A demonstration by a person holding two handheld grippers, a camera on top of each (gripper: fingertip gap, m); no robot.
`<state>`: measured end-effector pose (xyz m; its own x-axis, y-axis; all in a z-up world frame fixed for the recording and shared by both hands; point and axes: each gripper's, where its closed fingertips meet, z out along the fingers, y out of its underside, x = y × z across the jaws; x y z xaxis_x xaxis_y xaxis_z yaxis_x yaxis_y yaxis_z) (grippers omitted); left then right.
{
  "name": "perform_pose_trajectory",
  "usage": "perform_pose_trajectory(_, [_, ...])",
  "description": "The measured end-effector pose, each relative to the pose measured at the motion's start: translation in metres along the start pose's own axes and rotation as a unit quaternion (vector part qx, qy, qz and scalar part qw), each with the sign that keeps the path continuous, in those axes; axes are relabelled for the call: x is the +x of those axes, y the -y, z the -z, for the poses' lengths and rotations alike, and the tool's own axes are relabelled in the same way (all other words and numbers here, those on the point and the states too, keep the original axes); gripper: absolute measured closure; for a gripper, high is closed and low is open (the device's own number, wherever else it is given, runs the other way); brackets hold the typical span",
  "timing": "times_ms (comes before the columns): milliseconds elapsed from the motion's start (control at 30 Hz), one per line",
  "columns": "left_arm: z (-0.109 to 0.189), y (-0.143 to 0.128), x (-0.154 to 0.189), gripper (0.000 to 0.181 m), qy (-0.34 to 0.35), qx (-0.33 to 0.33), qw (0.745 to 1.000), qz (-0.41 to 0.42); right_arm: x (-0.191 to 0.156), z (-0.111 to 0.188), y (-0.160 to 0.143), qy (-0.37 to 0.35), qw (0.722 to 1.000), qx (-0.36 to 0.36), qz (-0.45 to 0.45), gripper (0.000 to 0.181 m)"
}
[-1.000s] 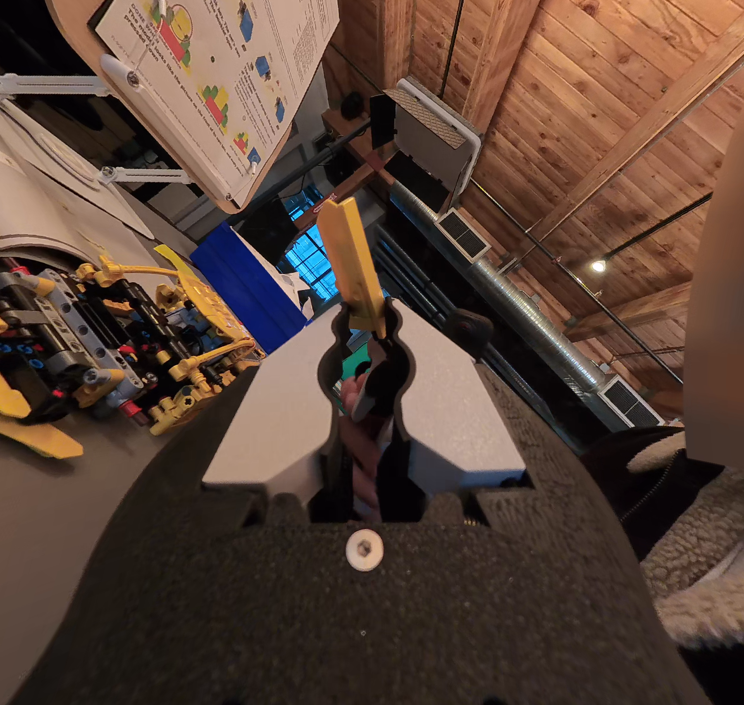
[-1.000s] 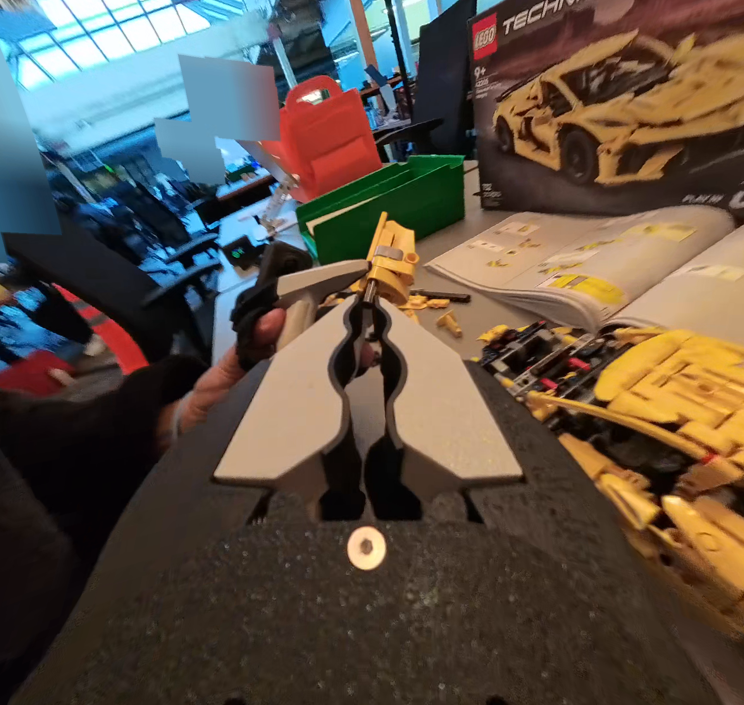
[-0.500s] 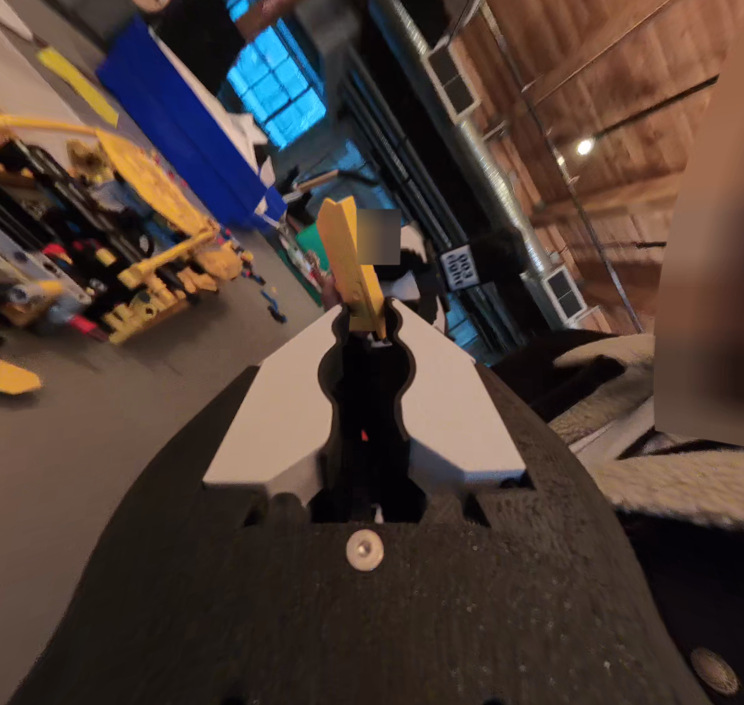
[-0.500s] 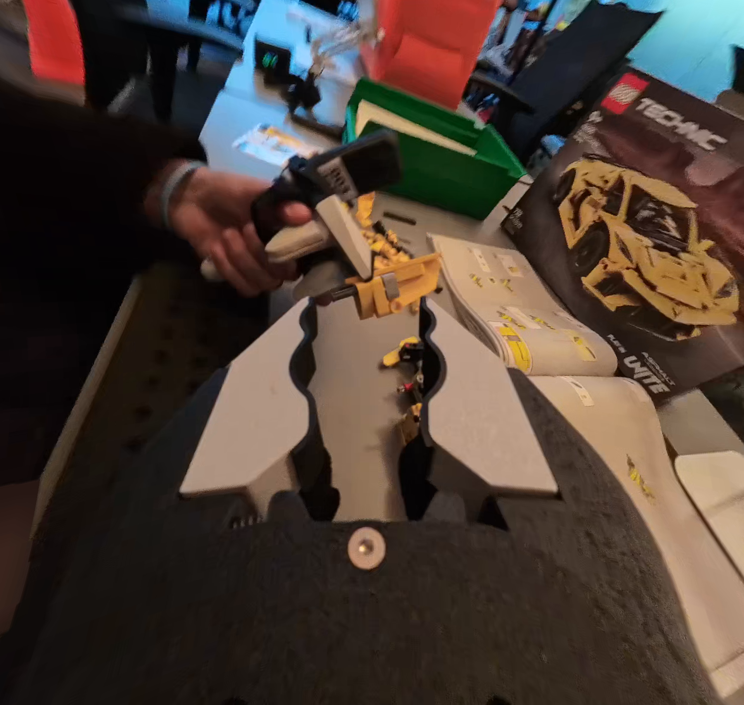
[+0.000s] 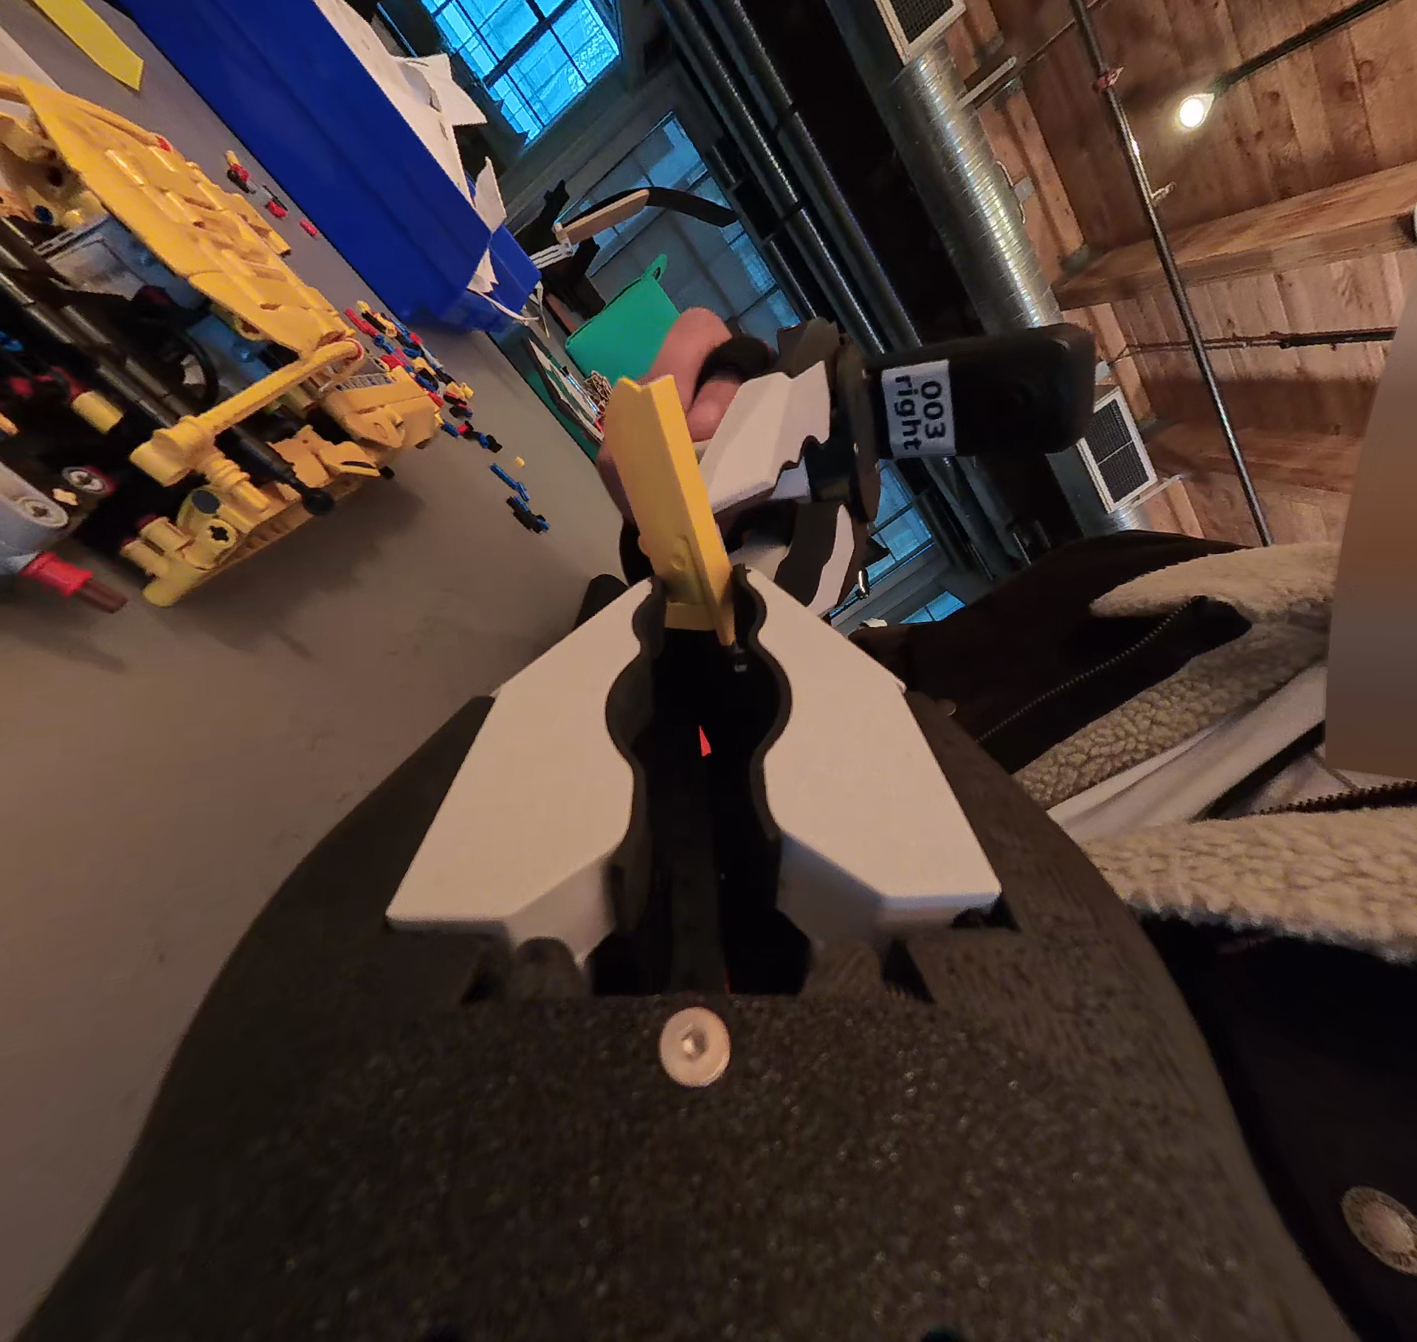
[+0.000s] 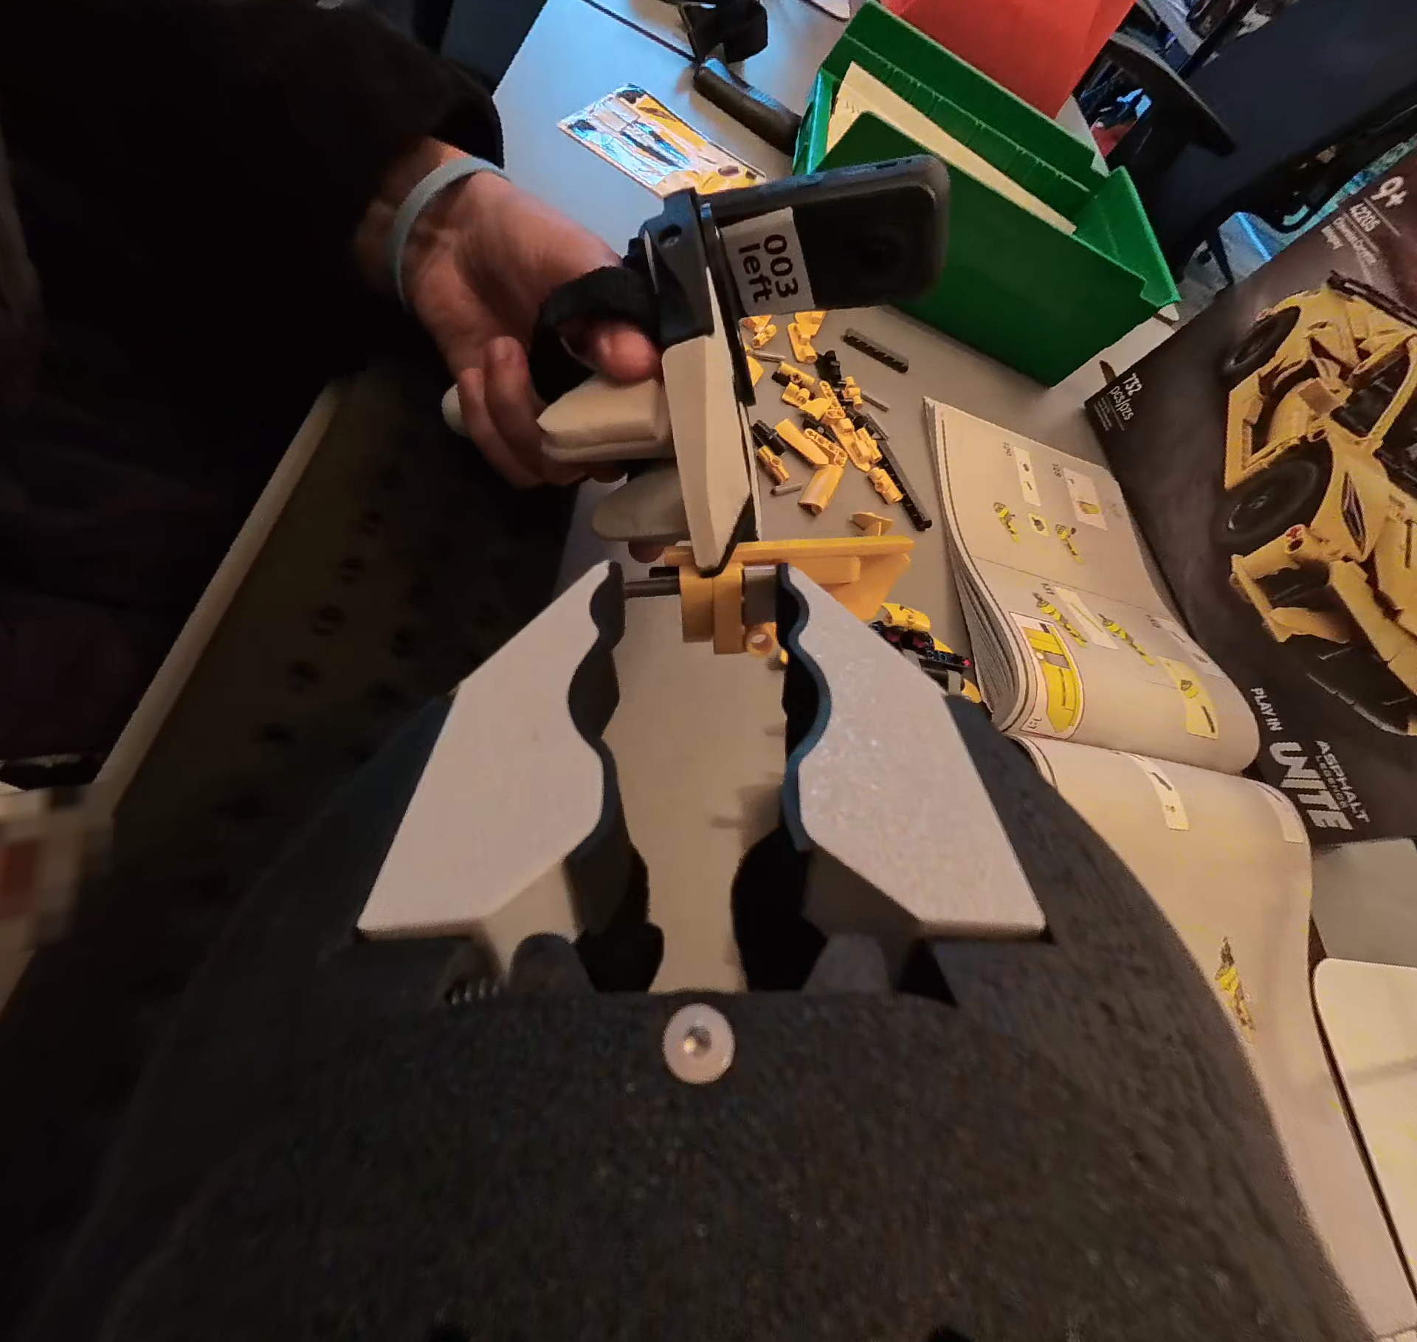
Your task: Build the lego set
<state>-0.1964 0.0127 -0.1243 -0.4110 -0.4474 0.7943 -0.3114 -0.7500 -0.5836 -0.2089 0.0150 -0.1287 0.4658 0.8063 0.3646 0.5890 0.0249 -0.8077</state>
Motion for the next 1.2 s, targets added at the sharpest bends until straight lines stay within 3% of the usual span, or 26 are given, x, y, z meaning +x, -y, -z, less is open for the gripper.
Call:
perform_pose_trajectory(400, [0.001, 0.000, 0.006, 0.165, -0.023, 0.002, 1.000, 0.009, 0.003, -0.001, 0.004, -0.011, 1.000, -0.004, -0.004, 0.150])
perform_pose_trajectory(600, [0.002, 0.002, 0.014, 0.164, -0.047, 0.008, 0.999, -0.001, 0.003, 0.000, 0.015, -0.001, 0.998, 0.056, -0.010, 0.150])
perform_pose_trajectory(900, [0.001, 0.001, 0.015, 0.164, -0.040, 0.007, 0.999, -0.020, 0.003, 0.004, 0.013, -0.027, 0.998, 0.060, -0.001, 0.145])
perform_pose_trajectory(1200, [-0.002, -0.003, 0.011, 0.165, -0.032, -0.006, 0.999, -0.025, -0.009, 0.011, 0.009, 0.007, 0.996, 0.051, -0.079, 0.149])
